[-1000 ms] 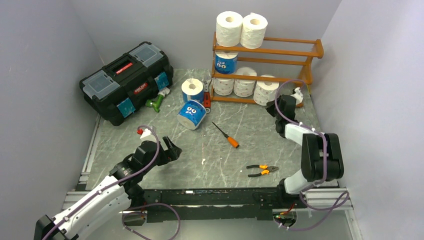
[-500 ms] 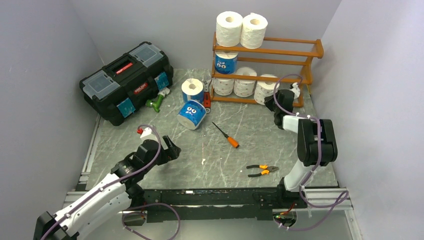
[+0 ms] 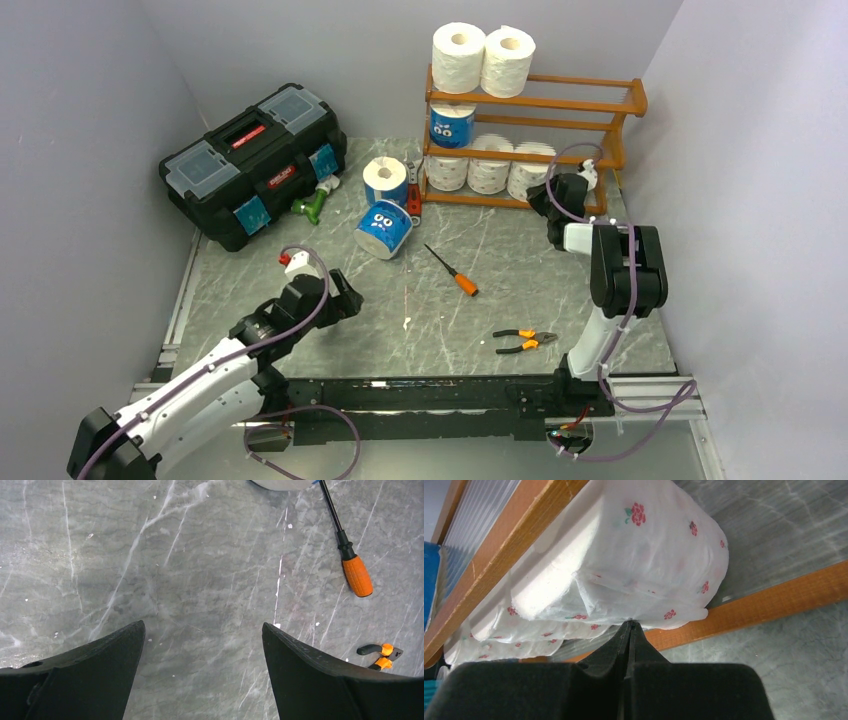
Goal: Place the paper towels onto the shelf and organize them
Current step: Place the paper towel on the shelf.
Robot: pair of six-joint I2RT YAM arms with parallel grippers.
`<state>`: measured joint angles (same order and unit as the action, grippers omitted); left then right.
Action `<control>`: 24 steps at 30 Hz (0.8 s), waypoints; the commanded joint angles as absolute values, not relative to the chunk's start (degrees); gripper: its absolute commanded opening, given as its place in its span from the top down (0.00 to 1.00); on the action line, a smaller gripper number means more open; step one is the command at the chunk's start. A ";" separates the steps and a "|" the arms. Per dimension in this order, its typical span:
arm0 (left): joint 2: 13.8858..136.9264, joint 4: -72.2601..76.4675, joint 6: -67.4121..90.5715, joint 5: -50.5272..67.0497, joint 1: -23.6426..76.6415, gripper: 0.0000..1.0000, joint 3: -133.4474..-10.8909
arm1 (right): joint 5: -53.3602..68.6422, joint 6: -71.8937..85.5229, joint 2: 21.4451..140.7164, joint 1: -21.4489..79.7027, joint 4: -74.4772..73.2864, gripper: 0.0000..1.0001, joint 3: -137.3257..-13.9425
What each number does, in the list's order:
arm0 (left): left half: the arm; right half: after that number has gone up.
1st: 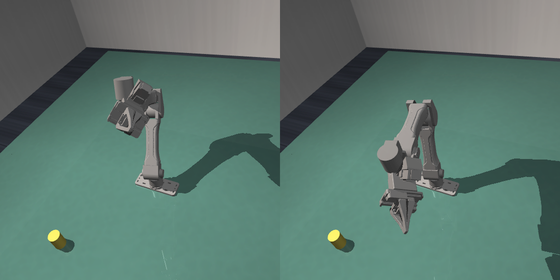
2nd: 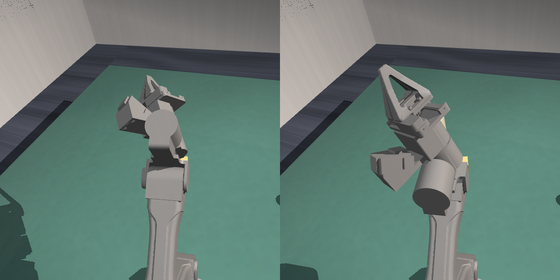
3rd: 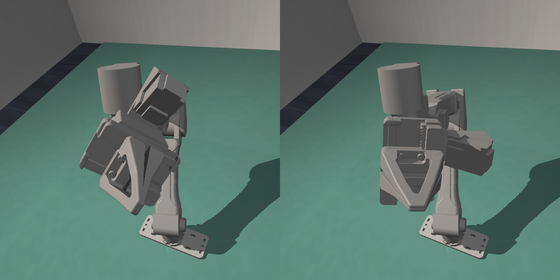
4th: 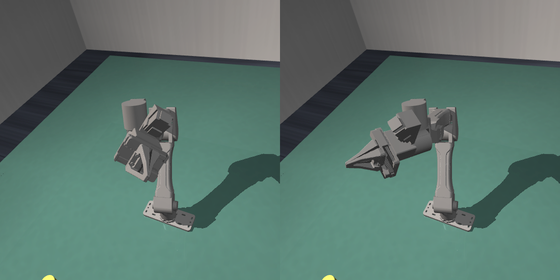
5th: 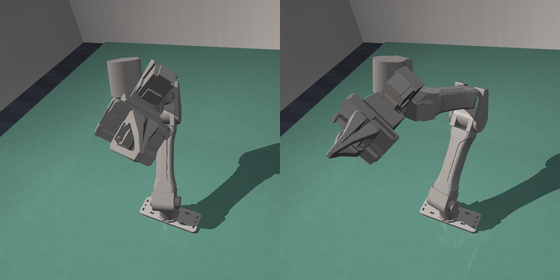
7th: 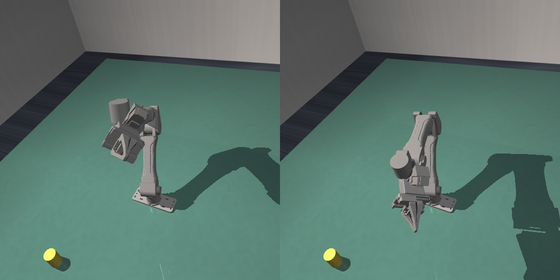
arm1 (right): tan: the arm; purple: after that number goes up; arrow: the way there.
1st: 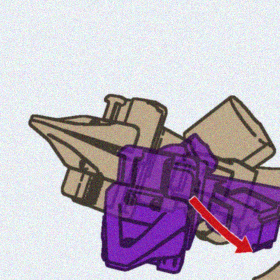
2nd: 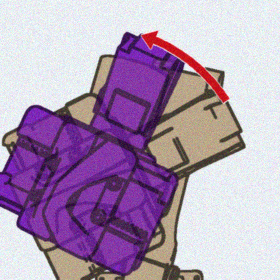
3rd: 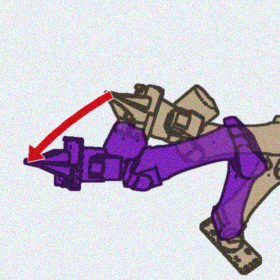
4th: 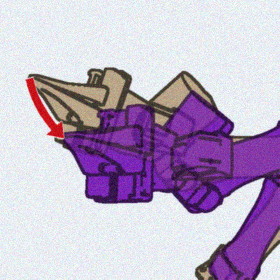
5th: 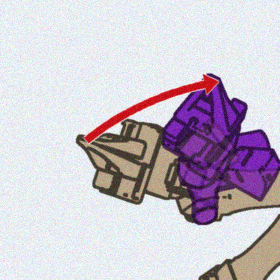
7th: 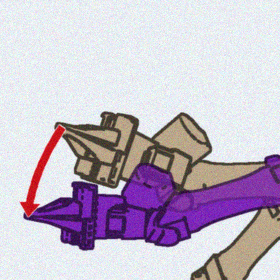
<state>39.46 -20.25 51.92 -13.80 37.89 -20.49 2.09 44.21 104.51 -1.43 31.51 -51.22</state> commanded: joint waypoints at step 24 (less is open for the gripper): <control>38.16 -17.66 50.84 -12.51 37.69 0.08 -21.95 | 2.98 45.95 93.20 -5.12 32.95 1.00 -43.31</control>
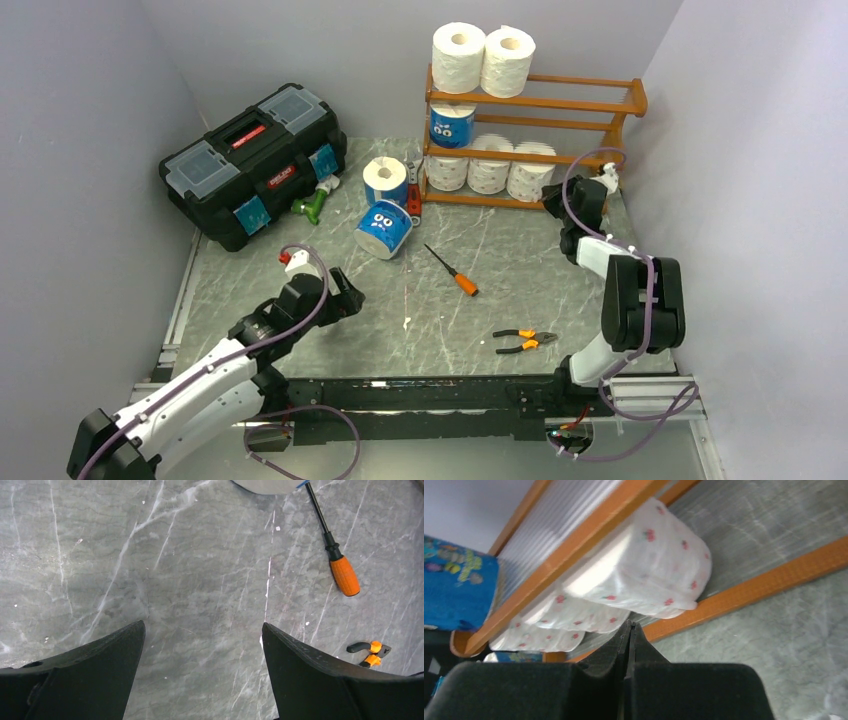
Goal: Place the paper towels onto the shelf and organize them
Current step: Place the paper towel on the shelf.
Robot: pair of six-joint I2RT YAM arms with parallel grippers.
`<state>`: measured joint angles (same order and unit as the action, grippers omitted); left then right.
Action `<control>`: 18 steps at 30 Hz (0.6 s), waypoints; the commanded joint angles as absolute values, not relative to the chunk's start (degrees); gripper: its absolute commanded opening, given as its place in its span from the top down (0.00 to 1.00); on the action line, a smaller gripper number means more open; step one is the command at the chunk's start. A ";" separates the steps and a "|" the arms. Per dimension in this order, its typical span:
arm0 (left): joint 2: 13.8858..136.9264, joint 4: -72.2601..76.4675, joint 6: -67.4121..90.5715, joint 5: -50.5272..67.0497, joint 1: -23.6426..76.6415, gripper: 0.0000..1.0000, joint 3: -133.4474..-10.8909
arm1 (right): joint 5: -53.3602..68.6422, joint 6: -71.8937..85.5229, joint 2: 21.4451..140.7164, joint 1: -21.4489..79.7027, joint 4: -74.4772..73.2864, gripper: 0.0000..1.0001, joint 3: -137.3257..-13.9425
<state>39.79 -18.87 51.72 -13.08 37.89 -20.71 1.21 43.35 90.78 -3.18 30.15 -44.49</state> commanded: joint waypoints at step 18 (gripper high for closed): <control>38.05 -18.28 52.45 -14.18 37.64 0.08 -21.60 | 7.46 48.87 105.36 -6.02 37.92 1.00 -51.15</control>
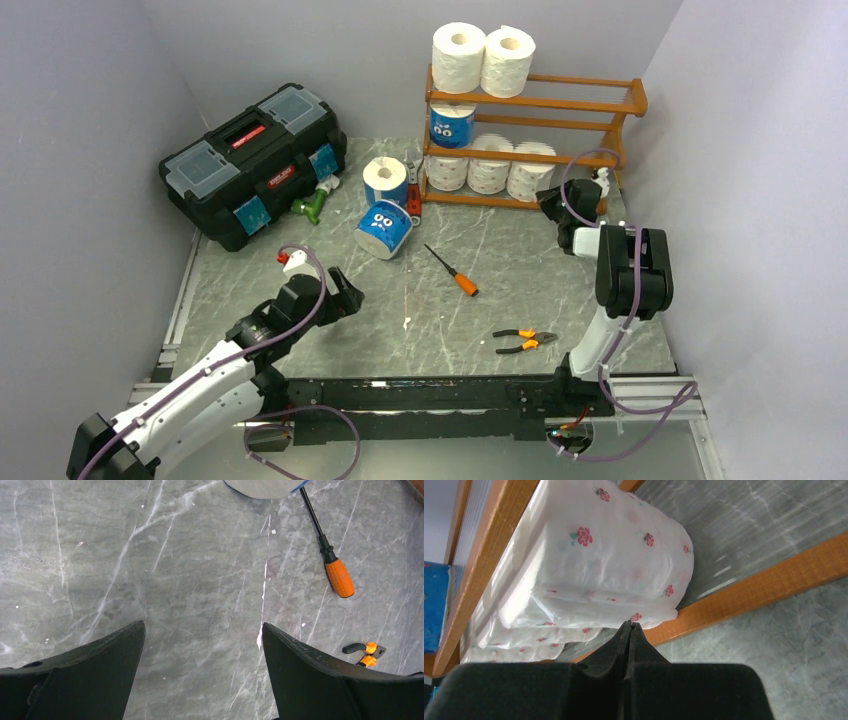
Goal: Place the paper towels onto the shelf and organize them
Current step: Place the paper towel on the shelf.
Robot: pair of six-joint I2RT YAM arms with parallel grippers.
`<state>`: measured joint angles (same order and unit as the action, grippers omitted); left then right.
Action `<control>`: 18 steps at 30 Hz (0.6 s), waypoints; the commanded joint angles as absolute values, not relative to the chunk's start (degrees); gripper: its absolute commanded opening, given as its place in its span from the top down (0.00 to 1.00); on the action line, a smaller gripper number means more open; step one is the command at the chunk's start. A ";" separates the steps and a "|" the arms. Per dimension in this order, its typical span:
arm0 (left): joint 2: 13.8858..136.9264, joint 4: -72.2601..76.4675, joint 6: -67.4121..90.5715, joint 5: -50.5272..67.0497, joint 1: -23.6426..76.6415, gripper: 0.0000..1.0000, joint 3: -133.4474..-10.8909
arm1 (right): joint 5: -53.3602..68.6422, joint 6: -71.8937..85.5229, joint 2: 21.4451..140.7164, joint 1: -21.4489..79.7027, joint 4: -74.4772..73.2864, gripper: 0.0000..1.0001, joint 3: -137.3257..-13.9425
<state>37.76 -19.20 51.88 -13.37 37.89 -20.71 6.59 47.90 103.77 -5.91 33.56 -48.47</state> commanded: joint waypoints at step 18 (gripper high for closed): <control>41.45 -17.72 52.56 -15.48 37.69 0.07 -22.60 | 8.08 50.84 110.51 -6.02 39.51 1.00 -55.13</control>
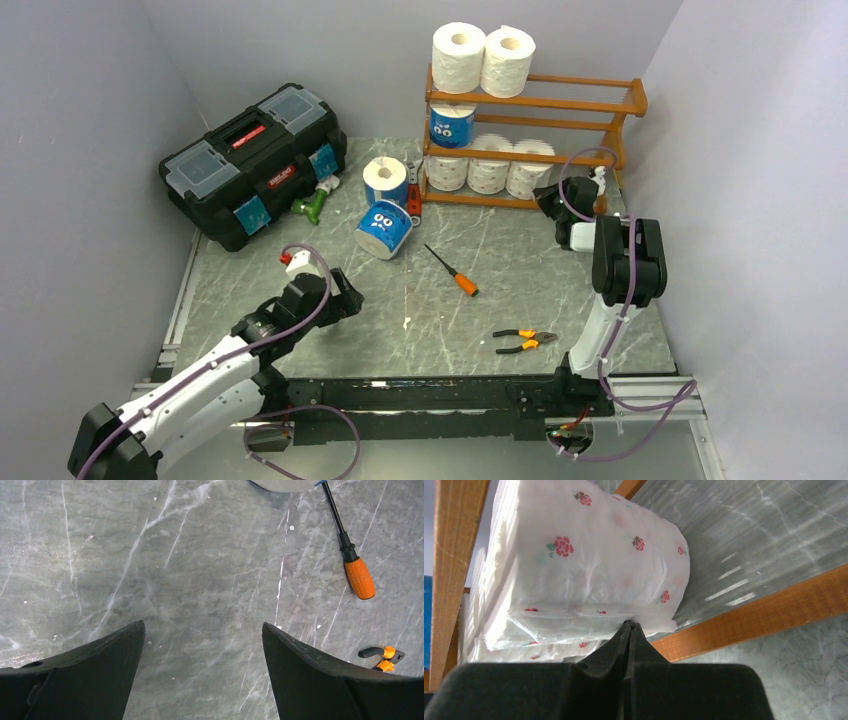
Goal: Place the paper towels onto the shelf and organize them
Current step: Place the paper towel on the shelf.
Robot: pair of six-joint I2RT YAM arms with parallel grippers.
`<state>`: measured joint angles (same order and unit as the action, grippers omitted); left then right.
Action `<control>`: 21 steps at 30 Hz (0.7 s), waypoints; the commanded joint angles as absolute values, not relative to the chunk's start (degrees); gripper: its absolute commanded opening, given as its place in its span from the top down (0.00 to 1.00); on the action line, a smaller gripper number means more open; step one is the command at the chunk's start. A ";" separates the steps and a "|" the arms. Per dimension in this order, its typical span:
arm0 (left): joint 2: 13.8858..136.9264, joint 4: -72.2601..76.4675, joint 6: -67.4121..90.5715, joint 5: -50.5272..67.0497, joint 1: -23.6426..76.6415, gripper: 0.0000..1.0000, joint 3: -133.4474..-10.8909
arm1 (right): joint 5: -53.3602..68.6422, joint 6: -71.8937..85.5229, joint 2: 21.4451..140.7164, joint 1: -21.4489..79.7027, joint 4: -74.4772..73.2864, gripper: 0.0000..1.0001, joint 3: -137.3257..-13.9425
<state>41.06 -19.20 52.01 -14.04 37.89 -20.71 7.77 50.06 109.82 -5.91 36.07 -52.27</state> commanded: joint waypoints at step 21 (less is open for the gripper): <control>39.30 -17.72 50.98 -15.18 37.69 0.07 -22.98 | 5.19 48.04 97.55 -5.34 32.36 0.79 -50.32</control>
<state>41.43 -19.18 51.77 -14.87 37.89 -21.28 7.77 49.87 106.19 -5.85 34.57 -51.77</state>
